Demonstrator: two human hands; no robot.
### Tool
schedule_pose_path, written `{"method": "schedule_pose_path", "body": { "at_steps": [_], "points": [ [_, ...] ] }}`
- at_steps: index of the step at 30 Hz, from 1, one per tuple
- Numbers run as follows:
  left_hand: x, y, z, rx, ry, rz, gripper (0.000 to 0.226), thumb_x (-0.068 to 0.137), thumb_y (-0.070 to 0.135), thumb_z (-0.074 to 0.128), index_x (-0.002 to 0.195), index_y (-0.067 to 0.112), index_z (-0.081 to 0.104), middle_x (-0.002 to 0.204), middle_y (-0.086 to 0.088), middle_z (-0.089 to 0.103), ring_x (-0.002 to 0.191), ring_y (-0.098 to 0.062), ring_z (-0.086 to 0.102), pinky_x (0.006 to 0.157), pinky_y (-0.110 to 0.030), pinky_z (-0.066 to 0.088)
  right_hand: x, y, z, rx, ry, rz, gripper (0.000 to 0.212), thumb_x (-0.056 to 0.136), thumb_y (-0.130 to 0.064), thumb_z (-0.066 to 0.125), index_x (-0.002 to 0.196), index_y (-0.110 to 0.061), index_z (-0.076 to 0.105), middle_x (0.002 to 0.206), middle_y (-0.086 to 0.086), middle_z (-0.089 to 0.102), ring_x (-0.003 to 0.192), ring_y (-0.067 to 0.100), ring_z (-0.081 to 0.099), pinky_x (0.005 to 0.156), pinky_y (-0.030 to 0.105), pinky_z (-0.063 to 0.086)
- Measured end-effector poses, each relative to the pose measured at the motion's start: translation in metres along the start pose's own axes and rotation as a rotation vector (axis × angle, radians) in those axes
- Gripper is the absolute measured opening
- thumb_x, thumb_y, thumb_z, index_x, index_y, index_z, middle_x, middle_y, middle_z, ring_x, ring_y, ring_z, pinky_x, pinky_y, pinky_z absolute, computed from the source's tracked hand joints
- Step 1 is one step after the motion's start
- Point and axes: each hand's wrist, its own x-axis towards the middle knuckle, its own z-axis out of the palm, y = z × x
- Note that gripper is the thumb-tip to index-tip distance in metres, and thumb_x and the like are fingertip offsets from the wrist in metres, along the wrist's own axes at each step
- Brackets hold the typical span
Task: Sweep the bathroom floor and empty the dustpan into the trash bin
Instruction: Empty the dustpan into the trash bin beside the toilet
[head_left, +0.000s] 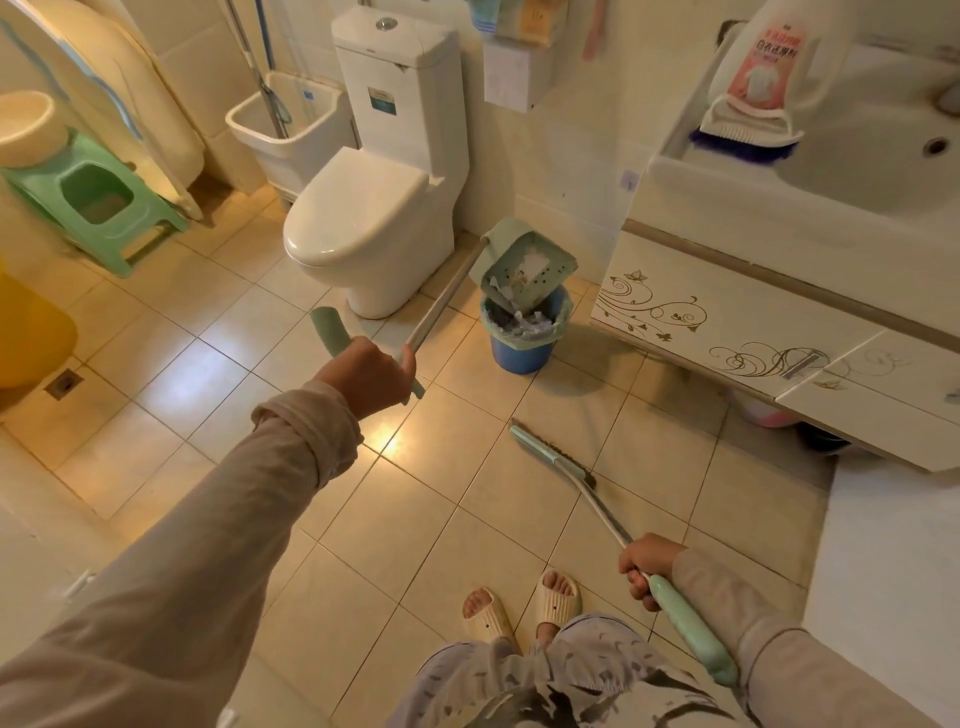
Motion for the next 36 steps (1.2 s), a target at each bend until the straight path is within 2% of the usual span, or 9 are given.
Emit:
{"method": "schedule_pose_path", "body": {
  "at_steps": [4,8,11,13,16,20,27,31,36],
  "points": [
    [-0.002,0.016,-0.004,0.105,-0.056,0.213,0.054,0.096,0.003,0.048,0.143,-0.008,0.024,0.127,-0.019,0.057,0.092,-0.022,0.072,0.080,-0.029,0.057,-0.001,0.000,0.003,-0.015,0.004,-0.008,0.035,0.090,0.002,0.032,0.056,-0.007,0.037,0.024,0.001,0.032,0.015,0.009,0.029,0.031,0.008,0.032],
    [-0.005,0.033,0.001,0.068,-0.160,0.114,0.057,0.097,0.006,0.047,0.144,-0.006,0.017,0.118,-0.019,0.063,0.097,-0.025,0.071,0.086,-0.031,0.056,-0.003,-0.002,0.003,-0.023,0.009,-0.007,0.034,0.090,0.002,0.033,0.058,-0.006,0.038,0.026,0.001,0.032,0.016,0.009,0.029,0.031,0.008,0.031],
    [0.000,0.025,0.000,0.175,-0.129,0.178,0.056,0.095,0.002,0.050,0.144,0.000,0.023,0.128,-0.020,0.055,0.097,-0.025,0.071,0.085,-0.031,0.058,-0.004,-0.002,0.002,-0.033,0.018,-0.012,0.033,0.090,0.002,0.034,0.058,-0.007,0.038,0.027,0.001,0.033,0.016,0.009,0.030,0.031,0.009,0.032],
    [0.005,0.013,0.001,0.176,-0.118,0.137,0.056,0.095,0.005,0.051,0.143,-0.001,0.023,0.125,-0.018,0.059,0.096,-0.024,0.072,0.085,-0.030,0.057,-0.004,-0.002,0.001,-0.037,0.021,-0.011,0.034,0.090,0.001,0.035,0.057,-0.007,0.038,0.027,0.001,0.033,0.016,0.009,0.030,0.031,0.009,0.031],
    [0.000,0.003,0.003,0.013,-0.143,-0.074,0.059,0.097,0.016,0.050,0.144,-0.004,0.020,0.105,-0.009,0.071,0.091,-0.019,0.072,0.079,-0.025,0.056,-0.005,0.000,0.003,-0.049,0.037,-0.017,0.032,0.089,0.002,0.036,0.058,-0.005,0.040,0.030,0.002,0.034,0.017,0.009,0.031,0.031,0.011,0.032],
    [-0.023,0.022,0.004,-0.288,-0.170,-0.336,0.053,0.097,0.017,0.048,0.141,0.000,0.024,0.086,-0.004,0.073,0.079,-0.017,0.073,0.065,-0.023,0.052,-0.005,0.005,0.007,-0.051,0.032,-0.023,0.039,0.090,0.003,0.036,0.052,-0.007,0.037,0.022,0.001,0.032,0.015,0.009,0.030,0.030,0.011,0.030],
    [-0.058,0.076,0.003,-0.996,-0.119,-0.853,0.035,0.096,0.038,0.047,0.123,0.018,0.051,0.082,-0.006,0.071,0.061,-0.020,0.057,0.061,-0.028,0.046,-0.006,0.015,0.013,-0.030,0.034,-0.042,0.040,0.089,0.005,0.035,0.052,-0.008,0.035,0.025,0.002,0.030,0.016,0.010,0.029,0.033,0.008,0.029],
    [-0.072,0.091,0.007,-1.334,-0.054,-1.135,0.030,0.091,0.036,0.056,0.114,0.017,0.063,0.087,-0.011,0.072,0.075,-0.029,0.064,0.067,-0.033,0.049,-0.007,0.010,0.017,-0.032,0.024,-0.039,0.038,0.089,0.005,0.035,0.053,-0.008,0.036,0.024,0.003,0.031,0.015,0.011,0.029,0.032,0.009,0.029],
    [-0.099,0.113,0.022,-1.581,-0.122,-1.416,0.028,0.087,0.031,0.063,0.102,0.008,0.070,0.074,-0.007,0.063,0.067,-0.021,0.052,0.058,-0.025,0.037,-0.010,-0.011,0.020,-0.012,0.002,-0.031,0.040,0.091,0.002,0.034,0.052,-0.010,0.035,0.021,0.003,0.033,0.013,0.012,0.030,0.028,0.008,0.030]
  ]
}}
